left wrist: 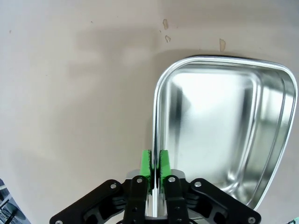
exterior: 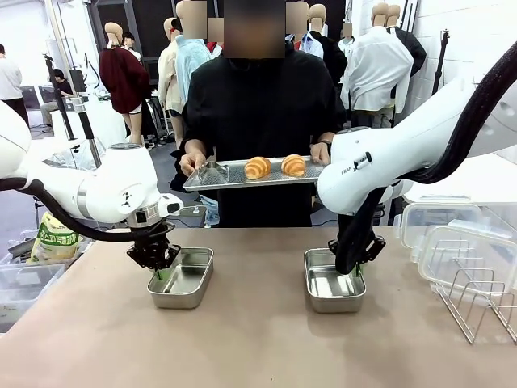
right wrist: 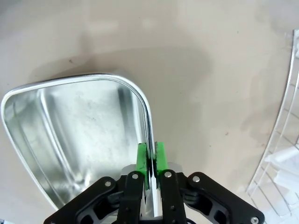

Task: Place the bread in airtight containers.
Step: Lift both Airtight Container.

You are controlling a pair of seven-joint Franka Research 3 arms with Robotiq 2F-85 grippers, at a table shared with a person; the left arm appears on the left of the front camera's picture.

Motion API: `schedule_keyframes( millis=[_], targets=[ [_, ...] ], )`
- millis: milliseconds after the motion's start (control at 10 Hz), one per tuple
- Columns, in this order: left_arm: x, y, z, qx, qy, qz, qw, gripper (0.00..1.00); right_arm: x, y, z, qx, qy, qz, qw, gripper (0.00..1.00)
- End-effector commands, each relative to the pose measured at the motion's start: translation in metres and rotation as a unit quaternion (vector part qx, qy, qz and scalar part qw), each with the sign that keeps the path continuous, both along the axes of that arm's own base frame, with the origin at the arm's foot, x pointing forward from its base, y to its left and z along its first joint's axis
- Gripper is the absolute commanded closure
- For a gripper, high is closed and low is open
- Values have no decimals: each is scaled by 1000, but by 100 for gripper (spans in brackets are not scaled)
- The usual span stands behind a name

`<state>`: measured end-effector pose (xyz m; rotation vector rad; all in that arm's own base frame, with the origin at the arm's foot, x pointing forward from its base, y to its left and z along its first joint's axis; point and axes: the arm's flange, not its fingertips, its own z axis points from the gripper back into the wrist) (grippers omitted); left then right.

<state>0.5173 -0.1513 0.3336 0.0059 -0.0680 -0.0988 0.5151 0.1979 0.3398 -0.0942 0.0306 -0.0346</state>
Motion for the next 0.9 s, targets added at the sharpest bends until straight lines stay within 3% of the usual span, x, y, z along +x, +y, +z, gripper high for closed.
schedule_keyframes(
  millis=[0, 500, 800],
  targets=[
    [5, -2, -1, 23, 5, 15, 1000, 100, 0, 0, -4, -5, 9, -3, 1000, 100],
    [-7, -4, 13, 11, -12, 14, 1000, 100, -3, -5, -2, 31, 13, -8, 999, 100],
    [-41, -2, 63, -18, -30, 30, 999, 100, -37, -17, 35, 103, -15, 5, 995, 100]
  ],
)
